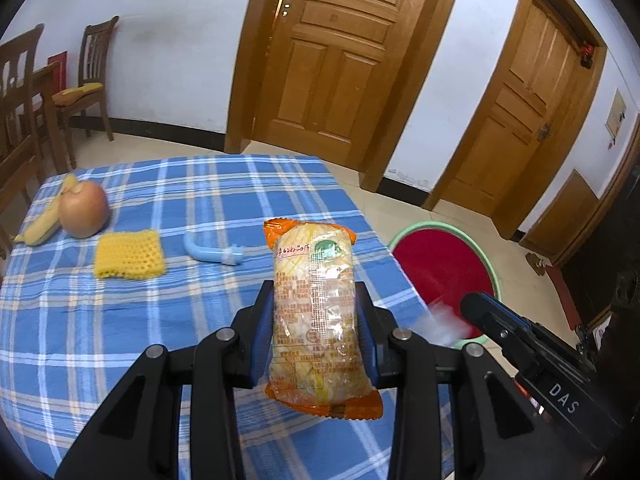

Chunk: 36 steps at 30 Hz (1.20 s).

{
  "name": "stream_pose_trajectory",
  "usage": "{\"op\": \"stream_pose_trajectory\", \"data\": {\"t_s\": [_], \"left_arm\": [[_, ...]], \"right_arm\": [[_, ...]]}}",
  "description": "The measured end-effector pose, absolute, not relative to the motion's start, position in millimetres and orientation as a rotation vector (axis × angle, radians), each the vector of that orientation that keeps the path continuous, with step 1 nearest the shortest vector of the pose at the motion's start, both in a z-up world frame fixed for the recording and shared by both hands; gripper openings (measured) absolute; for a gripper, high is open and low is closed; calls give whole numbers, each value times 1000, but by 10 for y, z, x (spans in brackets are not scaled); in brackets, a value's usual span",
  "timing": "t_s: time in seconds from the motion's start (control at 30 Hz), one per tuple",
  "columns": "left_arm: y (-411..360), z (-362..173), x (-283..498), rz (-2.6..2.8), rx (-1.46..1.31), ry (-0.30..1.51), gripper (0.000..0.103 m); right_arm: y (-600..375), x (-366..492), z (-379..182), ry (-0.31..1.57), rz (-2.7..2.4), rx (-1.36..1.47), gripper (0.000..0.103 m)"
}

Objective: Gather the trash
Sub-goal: 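Carry the snack bag and white plastic bag in both grippers over the bucket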

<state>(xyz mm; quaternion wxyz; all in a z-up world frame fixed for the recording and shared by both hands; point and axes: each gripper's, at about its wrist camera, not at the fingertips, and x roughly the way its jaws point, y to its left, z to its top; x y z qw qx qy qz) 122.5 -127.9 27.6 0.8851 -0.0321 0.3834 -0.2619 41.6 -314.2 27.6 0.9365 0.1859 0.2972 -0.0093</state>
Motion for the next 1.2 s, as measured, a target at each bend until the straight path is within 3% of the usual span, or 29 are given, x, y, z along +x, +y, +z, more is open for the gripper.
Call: {"op": "stream_pose_trajectory", "data": {"t_s": [0.53, 0.83, 0.97, 1.2], "left_arm": [[-1409, 132, 1141, -545, -48, 842, 38], [-1186, 13, 1072, -502, -71, 870, 38], [-1103, -35, 1046, -484, -76, 883, 38], [-1013, -68, 973, -484, -84, 887, 38]], "right_arm": [[-3525, 265, -129, 708, -72, 427, 22], [-3570, 151, -283, 790, -75, 362, 40], [-3558, 124, -344, 816, -67, 334, 55], [-3456, 172, -478, 864, -56, 251, 59]]}}
